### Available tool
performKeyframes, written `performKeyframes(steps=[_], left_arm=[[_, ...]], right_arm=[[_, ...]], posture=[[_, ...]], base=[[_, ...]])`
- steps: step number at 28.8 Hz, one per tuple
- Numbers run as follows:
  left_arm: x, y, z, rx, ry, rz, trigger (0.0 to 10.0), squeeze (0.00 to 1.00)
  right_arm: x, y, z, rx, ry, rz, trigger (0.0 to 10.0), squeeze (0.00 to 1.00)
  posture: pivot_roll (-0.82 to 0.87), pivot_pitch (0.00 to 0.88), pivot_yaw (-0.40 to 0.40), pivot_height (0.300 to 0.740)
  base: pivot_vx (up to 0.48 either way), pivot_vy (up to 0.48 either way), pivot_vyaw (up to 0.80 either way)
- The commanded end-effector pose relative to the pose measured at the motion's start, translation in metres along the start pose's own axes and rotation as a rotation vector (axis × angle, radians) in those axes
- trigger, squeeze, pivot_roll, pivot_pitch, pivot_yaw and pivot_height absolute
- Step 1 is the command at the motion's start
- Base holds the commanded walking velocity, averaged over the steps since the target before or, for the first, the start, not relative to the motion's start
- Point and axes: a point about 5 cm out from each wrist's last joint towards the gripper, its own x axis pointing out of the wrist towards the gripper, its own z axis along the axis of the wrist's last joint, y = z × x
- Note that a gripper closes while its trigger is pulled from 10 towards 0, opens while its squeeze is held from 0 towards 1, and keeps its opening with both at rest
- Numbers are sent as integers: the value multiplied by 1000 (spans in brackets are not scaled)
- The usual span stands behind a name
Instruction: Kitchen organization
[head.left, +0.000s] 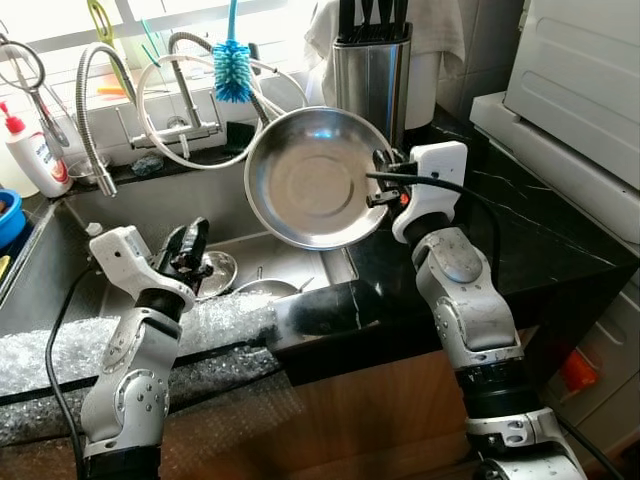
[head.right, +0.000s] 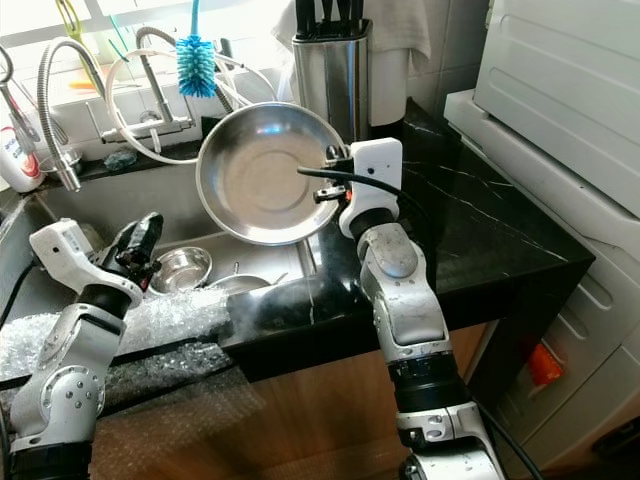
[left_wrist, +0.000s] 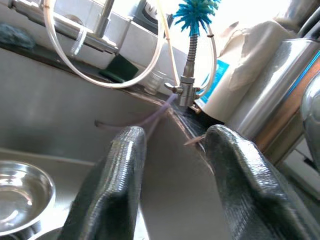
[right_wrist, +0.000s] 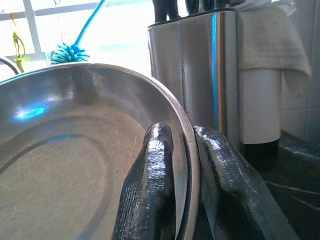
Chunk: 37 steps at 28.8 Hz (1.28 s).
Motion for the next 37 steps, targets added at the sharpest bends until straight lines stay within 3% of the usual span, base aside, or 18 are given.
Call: performKeyframes(steps=[1,3,4,8,11,18,37], left_arm=[[3,-4,11,-47,-30,-30,10000,1000],[3,-5,11,-65,-30,-36,10000,1000],[3,-6,11,-89,-33,-39,10000,0],[2,-16,11,-199,-19,-112,10000,0],[0,-27,8,-185,26,-188,10000,0],[-3,-36,0,-188,69,-249,10000,0],[-6,-42,-11,-148,150,-276,10000,0]], right_arm=[[4,7,6,-21,-33,27,10000,0],[4,7,6,-24,-36,27,10000,0],[4,8,6,-28,-37,27,10000,0],[4,9,3,-44,-40,37,10000,0],[4,10,2,-52,-39,48,10000,0],[5,14,0,-70,-37,64,10000,0],[4,27,-2,-96,-51,122,10000,0]], posture=[[-44,0,121,740],[-44,0,121,740],[-43,0,120,740],[-42,0,118,740],[-39,0,116,740],[-42,0,116,740],[-44,0,119,740]], base=[[0,0,0],[0,0,0],[0,0,0],[0,0,0],[0,0,0],[0,0,0],[0,0,0]])
